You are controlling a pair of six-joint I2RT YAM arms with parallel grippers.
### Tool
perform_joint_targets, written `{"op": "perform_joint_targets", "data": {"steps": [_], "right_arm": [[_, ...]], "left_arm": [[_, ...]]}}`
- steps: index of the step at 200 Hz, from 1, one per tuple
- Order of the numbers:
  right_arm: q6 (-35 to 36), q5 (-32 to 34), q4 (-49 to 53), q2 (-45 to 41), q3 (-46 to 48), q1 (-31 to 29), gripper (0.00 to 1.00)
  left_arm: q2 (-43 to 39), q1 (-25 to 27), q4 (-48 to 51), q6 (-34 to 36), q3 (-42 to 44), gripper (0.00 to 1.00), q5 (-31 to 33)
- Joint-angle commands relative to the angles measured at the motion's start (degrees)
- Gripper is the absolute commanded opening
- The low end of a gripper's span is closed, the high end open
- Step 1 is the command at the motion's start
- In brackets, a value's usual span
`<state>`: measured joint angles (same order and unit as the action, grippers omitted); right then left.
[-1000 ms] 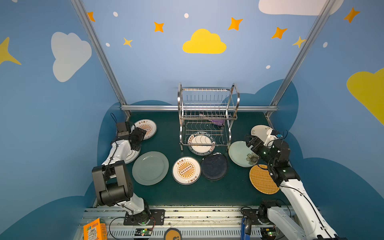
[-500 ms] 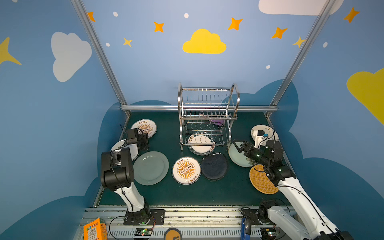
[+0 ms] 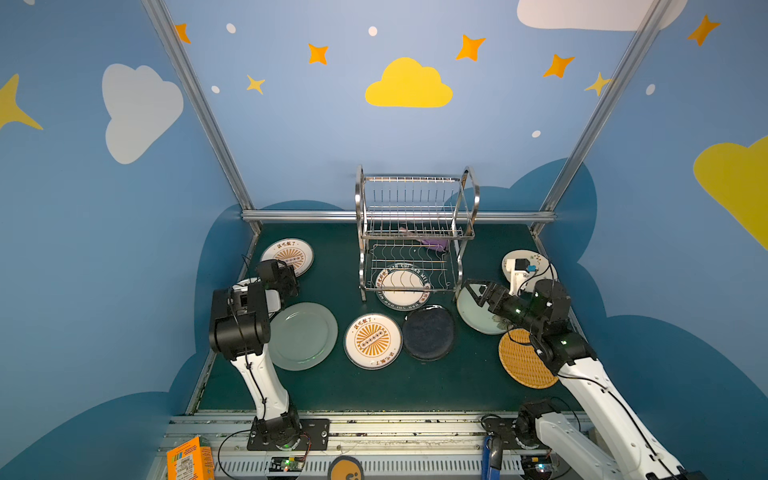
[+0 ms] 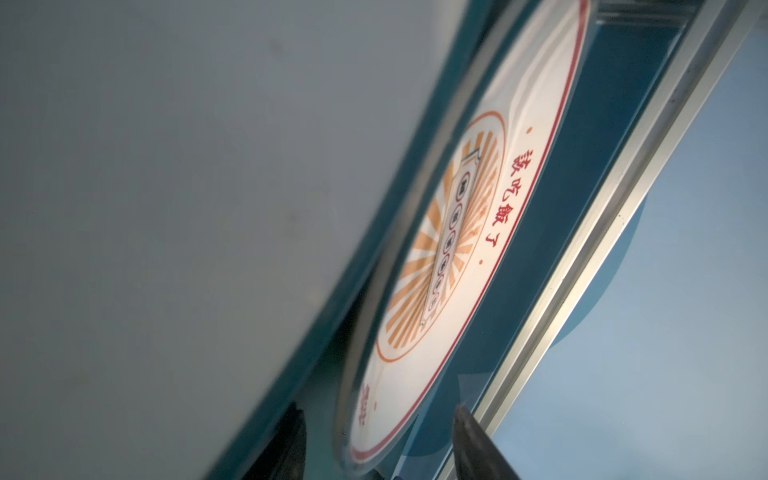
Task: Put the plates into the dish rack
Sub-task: 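Grasp and tilt up the sunburst plate with left gripper while right gripper rises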
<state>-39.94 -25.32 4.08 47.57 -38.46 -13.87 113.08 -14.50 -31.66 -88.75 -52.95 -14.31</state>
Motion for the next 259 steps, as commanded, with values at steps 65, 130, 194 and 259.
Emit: {"op": "perform_joint_targets", "data": {"steps": [65,130,194,259], "right_arm": [[1.45,1.18,2.89,-3.33,-2.15,-0.41,0.90],[1.19,1.54,4.31,-4.74,-2.66,-0.44,0.90],[0.86,2.28,5.30,-6.13,-3.16,-0.38,0.90],[1.91,2.99,6.90,-6.00,-4.78,-0.53,0.90]], "left_arm": [[6.57,-0.09,-8.39,-2.00,0.70,0.41,1.81],[7.26,-0.72,-12.63,-0.14,0.54,0.12,2.57],[0.03,-0.91,-6.52,2.79,-4.38,0.04,-3.05],[-17.07,-1.29,11.17,9.99,-1.71,0.04,-7.31]]}}
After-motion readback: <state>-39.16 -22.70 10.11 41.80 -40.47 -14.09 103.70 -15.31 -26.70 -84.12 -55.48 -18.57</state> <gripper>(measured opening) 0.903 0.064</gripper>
